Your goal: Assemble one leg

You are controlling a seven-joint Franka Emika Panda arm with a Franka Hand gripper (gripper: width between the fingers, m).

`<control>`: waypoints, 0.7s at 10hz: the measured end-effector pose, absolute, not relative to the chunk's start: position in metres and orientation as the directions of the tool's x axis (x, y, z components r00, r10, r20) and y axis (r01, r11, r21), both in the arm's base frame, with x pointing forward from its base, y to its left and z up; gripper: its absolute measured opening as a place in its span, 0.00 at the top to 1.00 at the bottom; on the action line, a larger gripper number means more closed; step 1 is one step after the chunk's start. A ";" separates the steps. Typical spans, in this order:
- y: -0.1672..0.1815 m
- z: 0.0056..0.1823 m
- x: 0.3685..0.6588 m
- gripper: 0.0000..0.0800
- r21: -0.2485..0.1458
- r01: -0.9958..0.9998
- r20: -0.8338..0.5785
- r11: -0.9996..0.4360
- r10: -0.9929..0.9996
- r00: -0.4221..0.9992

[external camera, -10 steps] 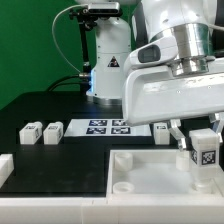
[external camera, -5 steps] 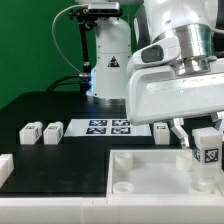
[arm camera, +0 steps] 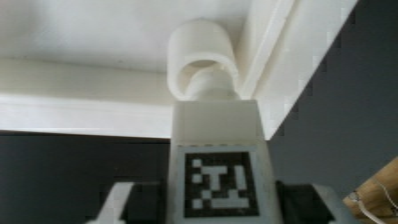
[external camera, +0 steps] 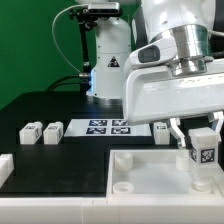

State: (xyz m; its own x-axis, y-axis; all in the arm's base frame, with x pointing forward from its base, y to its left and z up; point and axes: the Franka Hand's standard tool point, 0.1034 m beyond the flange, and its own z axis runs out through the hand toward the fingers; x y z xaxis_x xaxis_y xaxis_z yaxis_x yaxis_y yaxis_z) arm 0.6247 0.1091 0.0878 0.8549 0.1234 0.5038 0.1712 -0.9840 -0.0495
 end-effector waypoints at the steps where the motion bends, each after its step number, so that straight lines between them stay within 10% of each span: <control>1: 0.107 0.084 0.624 0.64 -0.049 0.169 0.499 -0.984 0.123 0.858; 7: 0.108 0.078 0.622 0.62 -0.051 0.170 0.491 -0.984 0.124 0.862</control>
Offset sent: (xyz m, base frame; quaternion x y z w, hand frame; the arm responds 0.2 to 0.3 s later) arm 0.0010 -0.0015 -0.0064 -0.0032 -0.0248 -0.0021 0.9997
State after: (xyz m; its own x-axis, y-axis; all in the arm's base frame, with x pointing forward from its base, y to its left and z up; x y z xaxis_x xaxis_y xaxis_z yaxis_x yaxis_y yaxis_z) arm 0.6220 0.1082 0.0779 0.8622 0.1240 0.4913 0.1705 -0.9841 -0.0508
